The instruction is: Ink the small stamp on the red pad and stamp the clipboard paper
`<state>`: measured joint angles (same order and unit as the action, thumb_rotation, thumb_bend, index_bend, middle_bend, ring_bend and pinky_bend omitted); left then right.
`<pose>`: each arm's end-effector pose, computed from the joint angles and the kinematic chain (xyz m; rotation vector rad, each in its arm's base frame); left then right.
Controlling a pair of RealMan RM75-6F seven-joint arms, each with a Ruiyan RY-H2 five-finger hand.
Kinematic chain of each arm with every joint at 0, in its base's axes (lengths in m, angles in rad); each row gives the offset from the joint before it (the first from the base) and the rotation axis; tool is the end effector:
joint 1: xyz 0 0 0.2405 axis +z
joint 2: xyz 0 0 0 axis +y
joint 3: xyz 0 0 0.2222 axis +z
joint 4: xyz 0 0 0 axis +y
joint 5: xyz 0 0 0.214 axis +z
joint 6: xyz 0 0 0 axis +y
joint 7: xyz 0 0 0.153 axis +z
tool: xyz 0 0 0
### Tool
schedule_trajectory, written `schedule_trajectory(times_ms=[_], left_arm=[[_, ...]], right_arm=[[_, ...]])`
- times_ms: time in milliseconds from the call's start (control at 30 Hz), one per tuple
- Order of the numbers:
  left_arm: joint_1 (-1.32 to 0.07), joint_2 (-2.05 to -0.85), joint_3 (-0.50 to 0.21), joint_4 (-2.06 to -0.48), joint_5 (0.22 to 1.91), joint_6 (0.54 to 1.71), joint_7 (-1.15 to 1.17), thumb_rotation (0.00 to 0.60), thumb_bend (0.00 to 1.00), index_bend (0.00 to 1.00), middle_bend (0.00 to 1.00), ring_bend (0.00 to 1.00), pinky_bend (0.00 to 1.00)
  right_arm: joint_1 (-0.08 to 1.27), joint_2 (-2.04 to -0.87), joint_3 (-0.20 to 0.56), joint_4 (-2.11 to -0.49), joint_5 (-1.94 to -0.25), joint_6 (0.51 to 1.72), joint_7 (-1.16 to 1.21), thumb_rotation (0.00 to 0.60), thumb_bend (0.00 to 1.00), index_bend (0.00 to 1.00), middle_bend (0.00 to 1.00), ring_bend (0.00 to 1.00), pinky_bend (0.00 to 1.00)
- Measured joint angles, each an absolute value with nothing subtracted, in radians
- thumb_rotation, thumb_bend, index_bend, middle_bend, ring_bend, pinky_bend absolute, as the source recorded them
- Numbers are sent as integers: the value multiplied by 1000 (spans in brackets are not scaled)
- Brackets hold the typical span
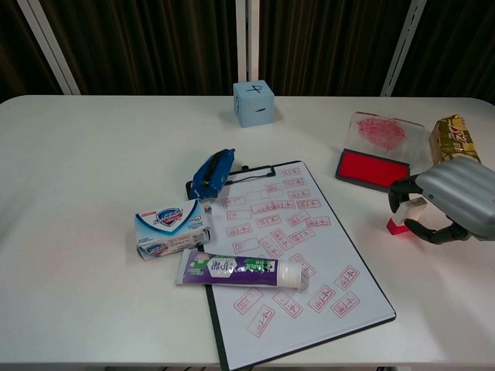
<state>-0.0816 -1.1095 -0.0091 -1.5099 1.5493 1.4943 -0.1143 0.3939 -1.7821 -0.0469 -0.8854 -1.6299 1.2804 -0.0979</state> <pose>-0.3001 0.1796 0.1467 -1.4322 -0.9117 -0.9085 -0.2485 -0.2512 -0.0459 1.8929 -0.6437 0.8605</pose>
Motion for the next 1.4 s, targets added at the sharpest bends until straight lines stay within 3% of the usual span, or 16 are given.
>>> schedule_trajectory(times_ms=[433,767,1100,1267,1400], left_arm=[[-82,-1111,-9,-1509,1547,1492,-115,600,0,182,171,155,254],[-81,-1111,-9,-1508,1547,1494,-117,600,0,182,171,155,255],[-81,-1112,-9,-1507,1546,1494,-116,600,0,182,171,155,255],[-81,-1111,-9,-1507,1546,1495,-115,600,0,182,172,155,255],[-78,-1107,-10,-1510,1546,1501,-114,600,0,182,171,155,255]], right_arm=[[394,-1767,-42,-910,-1620,1261,-114,600,319,571,518,829,1000],[393,-1757,-40,-926,-1609,1240,-130,600,310,350,456,828,1000],[394,-1750,-39,-940,-1607,1231,-133,600,298,255,388,829,1000],[389,-1737,-36,-956,-1608,1248,-133,600,270,118,300,829,1000],[378,-1696,-34,-1000,-1613,1283,-140,600,262,97,273,828,1000]])
